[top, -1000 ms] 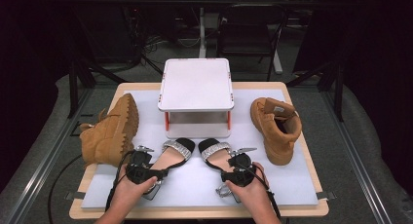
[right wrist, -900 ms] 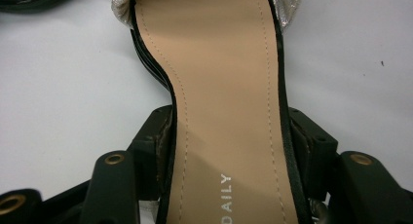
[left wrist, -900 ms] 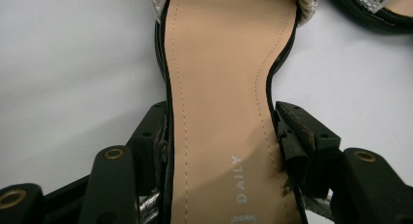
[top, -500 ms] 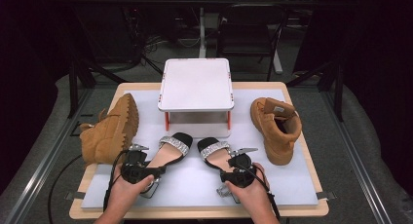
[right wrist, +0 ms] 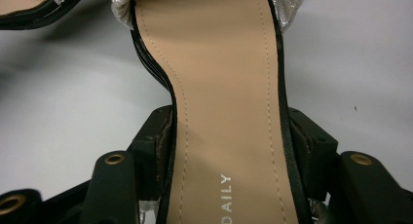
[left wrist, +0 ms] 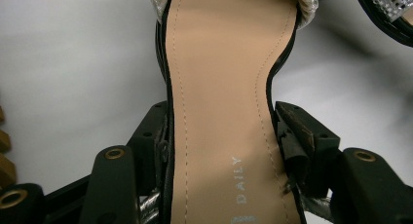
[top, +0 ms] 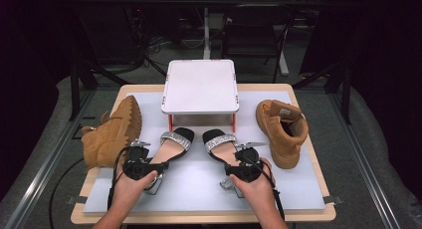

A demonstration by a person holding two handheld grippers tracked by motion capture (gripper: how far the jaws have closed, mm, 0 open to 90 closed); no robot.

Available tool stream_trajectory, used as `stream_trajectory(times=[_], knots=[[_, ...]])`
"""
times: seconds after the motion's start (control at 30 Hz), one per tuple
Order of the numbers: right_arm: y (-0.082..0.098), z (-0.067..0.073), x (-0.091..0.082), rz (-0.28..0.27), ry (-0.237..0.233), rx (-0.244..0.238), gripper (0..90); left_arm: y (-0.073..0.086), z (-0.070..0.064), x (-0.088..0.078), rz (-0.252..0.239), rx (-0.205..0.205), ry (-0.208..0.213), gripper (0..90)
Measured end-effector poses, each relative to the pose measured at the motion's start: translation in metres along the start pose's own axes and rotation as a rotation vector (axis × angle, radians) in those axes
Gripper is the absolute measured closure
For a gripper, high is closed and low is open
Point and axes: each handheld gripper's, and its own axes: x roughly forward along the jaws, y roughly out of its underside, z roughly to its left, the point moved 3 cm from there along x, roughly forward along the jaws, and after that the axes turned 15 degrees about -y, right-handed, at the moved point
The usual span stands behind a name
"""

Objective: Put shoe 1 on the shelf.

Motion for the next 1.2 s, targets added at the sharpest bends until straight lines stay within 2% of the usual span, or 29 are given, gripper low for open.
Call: stream_trajectory(times=[0.2,0.37,0.7,0.93,1.2], knots=[[-0.009,-0.002,0.003,-0.012,0.015,0.013,41.9,-0.006,0.001,0.003,-0.006,-0.011,-0.013,42.4],[-0.015,-0.005,0.007,-0.022,0.024,0.006,41.9,-0.012,-0.001,0.006,-0.011,-0.002,-0.029,42.5],[-0.026,-0.011,0.019,-0.033,0.049,0.024,41.9,-0.030,-0.012,0.016,-0.028,-0.007,-0.055,42.5],[-0.034,-0.015,0.031,-0.023,0.068,0.035,41.9,-0.038,-0.017,0.028,-0.025,-0.038,-0.072,42.5],[-0.040,-0.016,0.043,-0.055,0.082,0.040,41.9,-0.041,-0.020,0.039,-0.028,-0.048,-0.089,42.6]])
